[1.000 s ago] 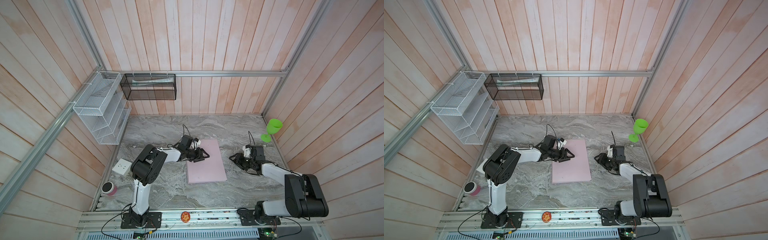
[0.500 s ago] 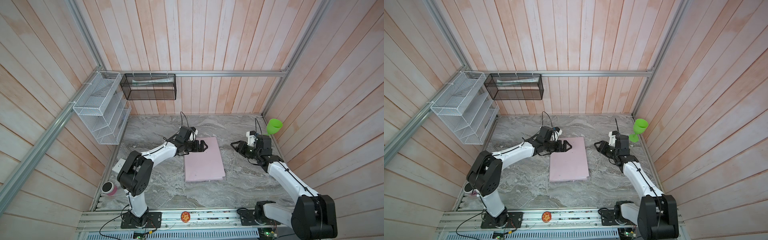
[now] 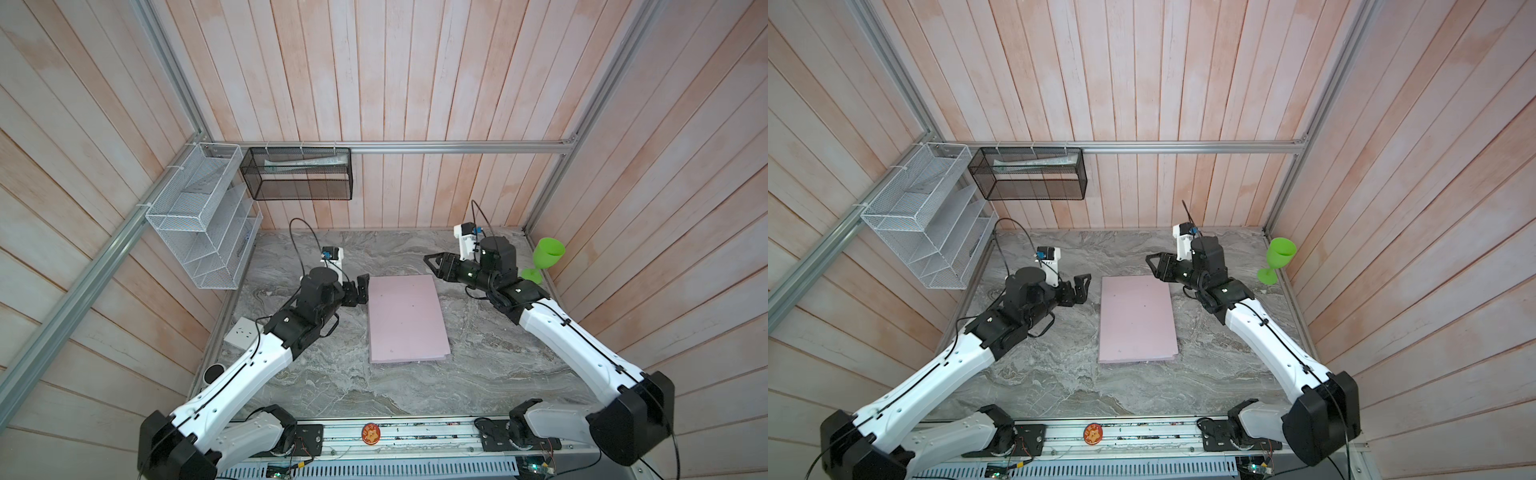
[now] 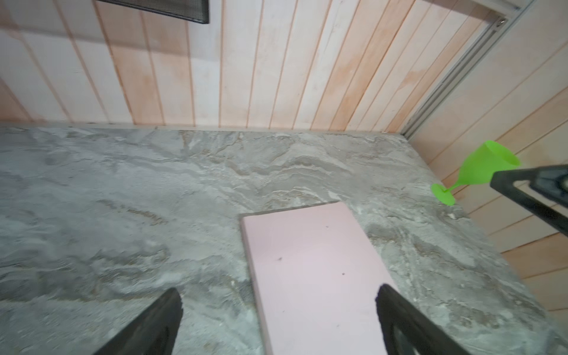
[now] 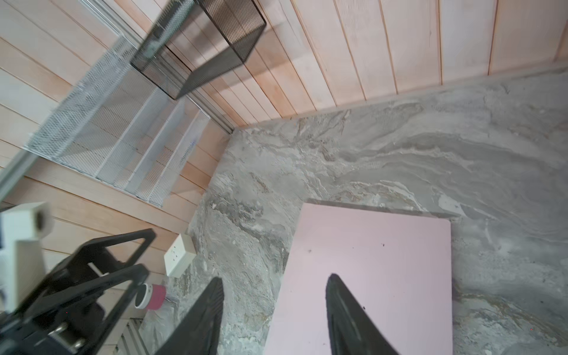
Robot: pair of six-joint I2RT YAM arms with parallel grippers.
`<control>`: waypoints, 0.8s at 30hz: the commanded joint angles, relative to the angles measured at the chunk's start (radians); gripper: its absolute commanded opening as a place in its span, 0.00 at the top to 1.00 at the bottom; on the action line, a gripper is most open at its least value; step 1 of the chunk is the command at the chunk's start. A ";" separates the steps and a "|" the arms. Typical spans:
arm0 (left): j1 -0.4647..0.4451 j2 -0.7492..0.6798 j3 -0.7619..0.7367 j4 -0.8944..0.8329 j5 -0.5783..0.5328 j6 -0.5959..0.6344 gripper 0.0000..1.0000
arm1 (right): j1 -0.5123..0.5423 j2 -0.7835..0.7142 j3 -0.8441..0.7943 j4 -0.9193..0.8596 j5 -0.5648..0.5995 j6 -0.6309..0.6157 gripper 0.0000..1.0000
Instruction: Put the files into the folder
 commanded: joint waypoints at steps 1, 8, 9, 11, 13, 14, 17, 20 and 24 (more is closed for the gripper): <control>0.001 -0.137 -0.202 0.231 -0.171 0.130 0.00 | 0.026 0.054 -0.055 0.039 0.003 -0.024 0.48; 0.079 -0.385 -0.686 0.854 -0.360 0.488 0.00 | 0.065 0.099 -0.110 0.025 0.124 -0.080 0.02; 0.127 -0.372 -0.705 0.869 -0.333 0.473 0.00 | 0.064 0.104 -0.107 0.012 0.145 -0.097 0.02; 0.245 -0.302 -0.714 0.882 -0.240 0.393 0.00 | 0.061 0.111 -0.101 -0.009 0.197 -0.133 0.02; 0.343 -0.166 -0.729 0.991 -0.145 0.331 0.00 | 0.054 0.112 -0.107 -0.007 0.249 -0.154 0.02; 0.363 -0.089 -0.742 1.070 -0.141 0.333 0.00 | 0.050 0.107 -0.117 0.000 0.273 -0.150 0.02; 0.384 0.153 -0.755 1.312 -0.186 0.362 0.00 | 0.028 0.078 -0.170 0.050 0.307 -0.188 0.02; 0.406 0.311 -0.737 1.482 -0.138 0.373 0.00 | 0.030 0.003 -0.283 0.168 0.389 -0.275 0.02; 0.467 0.479 -0.684 1.547 -0.056 0.335 0.00 | 0.017 -0.126 -0.495 0.376 0.568 -0.377 0.02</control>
